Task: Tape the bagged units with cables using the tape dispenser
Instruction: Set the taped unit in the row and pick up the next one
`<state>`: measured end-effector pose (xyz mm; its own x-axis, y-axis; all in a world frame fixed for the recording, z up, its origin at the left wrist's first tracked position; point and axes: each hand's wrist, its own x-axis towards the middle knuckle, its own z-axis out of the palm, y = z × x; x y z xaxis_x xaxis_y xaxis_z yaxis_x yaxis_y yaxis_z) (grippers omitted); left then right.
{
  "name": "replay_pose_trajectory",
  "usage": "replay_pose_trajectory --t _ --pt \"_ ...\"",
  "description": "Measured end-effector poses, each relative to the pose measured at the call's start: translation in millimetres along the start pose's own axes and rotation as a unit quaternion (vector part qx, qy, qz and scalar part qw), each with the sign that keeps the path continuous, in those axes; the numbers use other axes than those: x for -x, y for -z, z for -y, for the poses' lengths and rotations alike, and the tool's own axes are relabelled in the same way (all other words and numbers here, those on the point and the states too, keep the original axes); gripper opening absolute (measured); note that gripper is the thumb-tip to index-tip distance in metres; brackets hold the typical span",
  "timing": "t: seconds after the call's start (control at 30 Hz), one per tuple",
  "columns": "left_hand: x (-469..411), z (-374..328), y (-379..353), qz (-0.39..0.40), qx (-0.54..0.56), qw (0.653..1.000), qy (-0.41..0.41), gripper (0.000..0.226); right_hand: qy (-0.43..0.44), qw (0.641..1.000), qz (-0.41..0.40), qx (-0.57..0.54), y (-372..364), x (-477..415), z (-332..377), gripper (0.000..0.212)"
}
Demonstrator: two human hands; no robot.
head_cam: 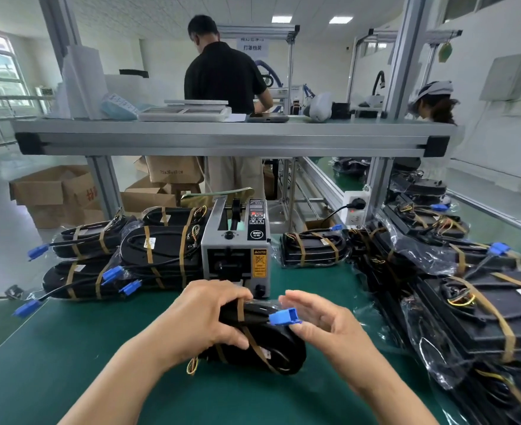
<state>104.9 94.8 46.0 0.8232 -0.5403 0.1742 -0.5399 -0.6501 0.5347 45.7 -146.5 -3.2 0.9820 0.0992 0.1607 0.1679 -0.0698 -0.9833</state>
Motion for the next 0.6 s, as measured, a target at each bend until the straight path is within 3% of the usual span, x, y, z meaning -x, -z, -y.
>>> replay_pose_trajectory --t 0.17,0.27,0.33,0.4,0.47,0.53,0.6 --pt "-5 -6 -12 -0.012 -0.095 0.995 -0.041 0.068 0.000 0.999 -0.035 0.031 -7 -2 -7 0.025" --pt "-3 -9 -18 0.000 -0.134 0.991 -0.020 0.081 -0.006 0.995 -0.099 0.007 -19 2 -14 0.032" --pt "0 -9 -13 -0.019 -0.069 0.997 -0.005 0.082 -0.013 0.988 -0.154 -0.010 -29 3 -19 0.035" --pt "0 -7 -5 -0.090 0.077 0.992 0.039 0.055 -0.009 0.978 -0.209 -0.012 -38 5 -23 0.036" --pt "-12 -3 0 -0.221 0.206 0.945 0.126 0.012 0.009 0.966 -0.258 -0.012 -45 5 -25 0.038" --pt "-28 5 -1 -0.293 0.329 0.860 0.257 0.014 0.018 0.954 -0.300 -0.010 -47 4 -23 0.038" --pt "-46 13 -9 -0.256 0.449 0.779 0.354 0.017 0.017 0.944 -0.330 -0.011 -46 2 -21 0.038"
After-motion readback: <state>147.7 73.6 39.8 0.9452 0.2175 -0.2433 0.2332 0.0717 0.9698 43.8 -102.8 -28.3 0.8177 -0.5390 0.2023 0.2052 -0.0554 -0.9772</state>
